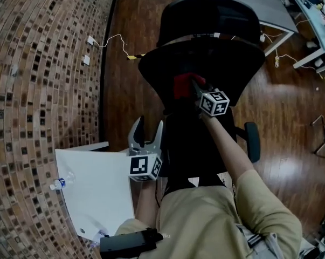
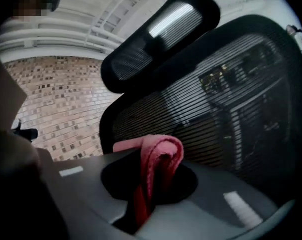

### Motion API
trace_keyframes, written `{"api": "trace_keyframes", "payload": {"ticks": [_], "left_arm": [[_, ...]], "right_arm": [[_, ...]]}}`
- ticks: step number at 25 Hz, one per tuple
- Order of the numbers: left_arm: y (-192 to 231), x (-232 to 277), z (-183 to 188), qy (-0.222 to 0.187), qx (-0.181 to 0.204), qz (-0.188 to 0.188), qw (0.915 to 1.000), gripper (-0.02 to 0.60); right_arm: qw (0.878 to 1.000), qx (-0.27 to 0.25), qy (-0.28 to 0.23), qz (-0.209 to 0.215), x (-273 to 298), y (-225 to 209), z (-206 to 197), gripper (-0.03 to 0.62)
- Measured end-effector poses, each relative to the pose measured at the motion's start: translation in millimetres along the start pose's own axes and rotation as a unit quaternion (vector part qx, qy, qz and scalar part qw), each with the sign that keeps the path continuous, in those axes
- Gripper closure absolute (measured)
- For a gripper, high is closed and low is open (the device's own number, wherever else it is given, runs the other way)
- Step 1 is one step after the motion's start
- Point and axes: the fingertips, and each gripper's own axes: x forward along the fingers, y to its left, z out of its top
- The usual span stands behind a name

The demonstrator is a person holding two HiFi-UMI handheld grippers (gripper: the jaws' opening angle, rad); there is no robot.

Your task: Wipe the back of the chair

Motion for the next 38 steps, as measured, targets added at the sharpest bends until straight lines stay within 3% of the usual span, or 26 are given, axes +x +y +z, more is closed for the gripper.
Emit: {"api": "trace_keyframes", "payload": {"ticks": [3,6,8,10,13,16,19,20,22,24,27,29,32,34,36,38], "left_arm": [[-10,11,-1,0.000,-0.003,-0.015,0.9999,0.337],[-24,20,1,-0.002,-0.001,-0.029,0.9996,0.337],[-32,24,2,-0.002,0.000,-0.037,0.9993,0.337],[-38,25,1,-0.002,0.001,-0.043,0.9991,0.337],[-39,24,-1,0.000,0.001,-0.041,0.9992,0.337],[-34,23,-2,0.001,0.001,-0.034,0.9994,0.337],[-27,19,1,0.004,-0.002,-0.020,0.9998,0.337],[-26,18,4,0.003,-0.001,-0.018,0.9998,0.337],[-26,16,10,0.001,0.004,-0.013,0.9999,0.337],[-24,13,11,0.000,0.010,-0.009,0.9999,0.337],[-16,8,5,0.003,0.010,-0.003,0.9999,0.337],[-13,9,-1,0.007,0.006,-0.004,1.0000,0.337],[-16,15,-5,0.009,0.001,-0.013,0.9999,0.337],[-20,20,-5,0.006,-0.001,-0.020,0.9998,0.337],[-25,24,-4,0.004,-0.001,-0.026,0.9997,0.337],[-30,27,-3,0.004,0.000,-0.030,0.9995,0.337]], "right_arm": [[0.993,0.015,-0.037,-0.111,-71,-96,35,0.572],[0.967,0.063,-0.082,-0.232,-153,-198,63,0.572],[0.956,0.065,-0.083,-0.274,-188,-240,74,0.572],[0.956,0.046,-0.067,-0.280,-196,-251,79,0.572],[0.973,0.018,-0.041,-0.226,-170,-210,70,0.572],[0.997,-0.023,0.031,-0.070,-99,-96,11,0.571],[0.987,-0.068,0.104,0.098,-24,42,-63,0.571],[0.983,-0.069,0.113,0.127,-4,75,-77,0.569],[0.982,-0.054,0.108,0.143,30,110,-86,0.569],[0.988,-0.030,0.095,0.120,49,109,-85,0.569],[0.994,-0.004,0.075,0.079,42,70,-77,0.569],[0.997,-0.002,0.055,0.047,15,27,-62,0.569],[0.999,0.004,0.022,-0.034,-43,-56,-30,0.566],[0.994,0.012,-0.002,-0.111,-90,-120,-8,0.566],[0.981,0.031,-0.025,-0.191,-136,-181,12,0.566],[0.968,0.044,-0.035,-0.243,-169,-224,23,0.566]]}}
